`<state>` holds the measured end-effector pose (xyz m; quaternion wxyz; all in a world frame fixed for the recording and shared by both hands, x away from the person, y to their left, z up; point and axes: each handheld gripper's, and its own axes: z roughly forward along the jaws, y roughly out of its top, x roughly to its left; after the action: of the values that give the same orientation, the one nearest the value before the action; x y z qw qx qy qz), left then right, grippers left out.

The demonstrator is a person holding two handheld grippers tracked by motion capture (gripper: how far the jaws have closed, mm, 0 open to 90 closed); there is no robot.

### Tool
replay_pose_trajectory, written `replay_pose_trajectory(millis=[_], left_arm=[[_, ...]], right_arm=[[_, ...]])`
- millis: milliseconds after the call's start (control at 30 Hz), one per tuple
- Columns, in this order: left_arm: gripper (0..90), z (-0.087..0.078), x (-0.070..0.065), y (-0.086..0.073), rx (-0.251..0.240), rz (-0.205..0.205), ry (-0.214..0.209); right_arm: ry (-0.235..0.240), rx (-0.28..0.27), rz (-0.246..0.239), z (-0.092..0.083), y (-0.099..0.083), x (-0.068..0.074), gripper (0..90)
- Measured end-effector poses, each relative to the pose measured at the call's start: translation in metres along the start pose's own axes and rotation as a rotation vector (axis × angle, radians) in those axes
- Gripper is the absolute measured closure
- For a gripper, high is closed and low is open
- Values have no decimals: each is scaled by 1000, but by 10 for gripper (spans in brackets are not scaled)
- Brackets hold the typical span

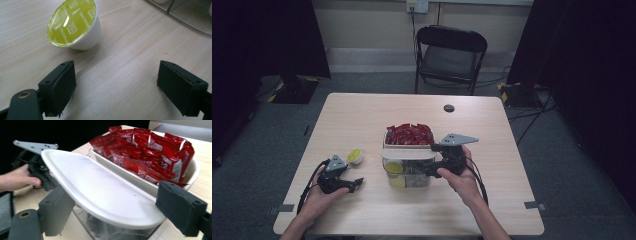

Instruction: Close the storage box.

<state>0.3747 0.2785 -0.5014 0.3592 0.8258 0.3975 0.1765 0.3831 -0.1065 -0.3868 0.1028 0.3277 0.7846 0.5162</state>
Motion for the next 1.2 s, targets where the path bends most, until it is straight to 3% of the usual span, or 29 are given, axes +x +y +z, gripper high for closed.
replay_pose_trajectory(millis=[133, 433, 700, 933, 1200], left_arm=[[150, 0, 0, 0, -4, 0, -2], [150, 0, 0, 0, -6, -3, -2], [150, 0, 0, 0, -6, -4, -1], [150, 0, 0, 0, -7, -4, -2], [150, 0, 0, 0, -6, -2, -2]], right_arm=[[-22, 9, -25, 0, -2, 2, 150], [-48, -15, -27, -12, -6, 5, 149], [-67, 18, 10, -18, -19, -3, 147], [-46, 34, 33, -13, -29, -7, 147], [-56, 74, 42, -6, -45, -6, 151]])
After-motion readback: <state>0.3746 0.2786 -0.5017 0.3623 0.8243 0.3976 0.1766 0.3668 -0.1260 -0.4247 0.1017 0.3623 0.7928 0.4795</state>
